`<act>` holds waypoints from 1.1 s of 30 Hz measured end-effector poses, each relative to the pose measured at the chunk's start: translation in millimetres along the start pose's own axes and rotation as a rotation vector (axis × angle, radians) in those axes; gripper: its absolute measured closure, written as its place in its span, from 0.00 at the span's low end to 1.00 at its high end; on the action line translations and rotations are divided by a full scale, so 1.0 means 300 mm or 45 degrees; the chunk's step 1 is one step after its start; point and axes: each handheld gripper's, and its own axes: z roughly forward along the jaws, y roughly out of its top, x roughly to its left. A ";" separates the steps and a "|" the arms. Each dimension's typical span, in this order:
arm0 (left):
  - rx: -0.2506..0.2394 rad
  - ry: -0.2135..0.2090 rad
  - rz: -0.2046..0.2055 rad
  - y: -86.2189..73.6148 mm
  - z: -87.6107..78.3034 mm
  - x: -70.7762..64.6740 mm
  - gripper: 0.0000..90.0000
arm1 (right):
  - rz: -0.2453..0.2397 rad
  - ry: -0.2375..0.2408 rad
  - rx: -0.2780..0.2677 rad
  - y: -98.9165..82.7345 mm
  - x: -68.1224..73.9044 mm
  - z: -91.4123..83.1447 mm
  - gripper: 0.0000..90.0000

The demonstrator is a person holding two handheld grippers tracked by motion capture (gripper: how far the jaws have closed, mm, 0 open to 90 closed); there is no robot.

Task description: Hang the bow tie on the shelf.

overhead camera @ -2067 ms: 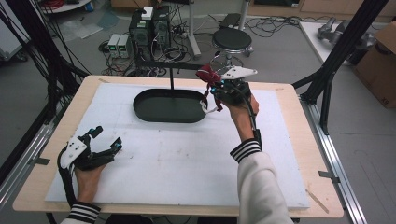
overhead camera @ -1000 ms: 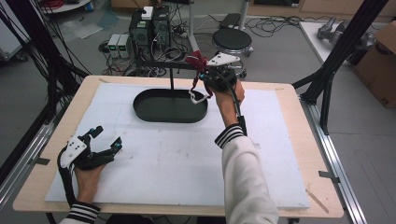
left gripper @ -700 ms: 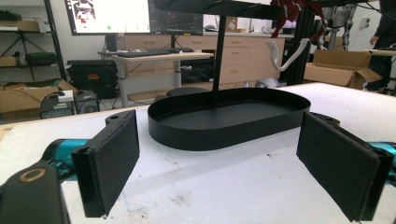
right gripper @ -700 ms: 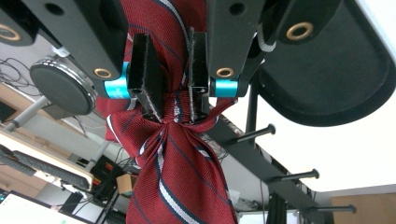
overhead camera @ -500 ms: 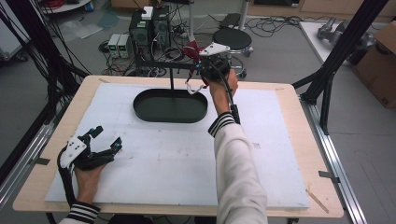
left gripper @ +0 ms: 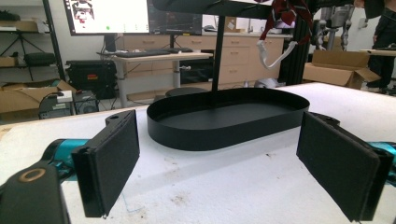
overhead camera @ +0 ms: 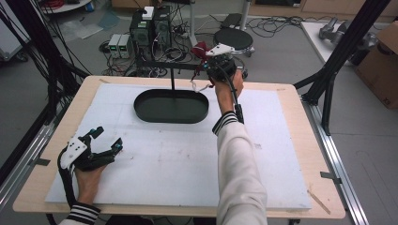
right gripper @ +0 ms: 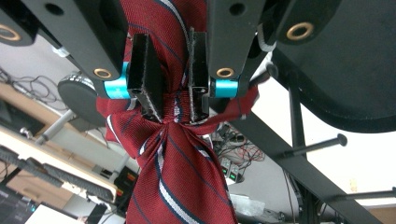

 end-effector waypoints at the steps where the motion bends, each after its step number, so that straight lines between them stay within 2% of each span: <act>1: -0.001 -0.001 -0.001 0.000 0.000 0.000 0.15 | 0.006 0.001 0.002 -0.007 -0.004 0.000 0.85; 9: 0.000 0.000 0.003 0.000 0.000 0.000 0.15 | 0.037 0.010 0.054 -0.056 -0.020 0.001 0.84; 14: 0.003 0.001 0.004 0.000 0.000 -0.001 0.15 | 0.061 0.035 0.081 -0.088 -0.024 0.006 0.84; 18: 0.004 0.002 0.005 0.000 0.000 -0.001 0.15 | 0.051 0.059 0.099 -0.108 -0.020 0.010 0.84; 33: 0.001 0.004 0.008 0.000 -0.001 -0.001 0.15 | 0.058 0.158 0.150 -0.129 -0.009 -0.003 0.80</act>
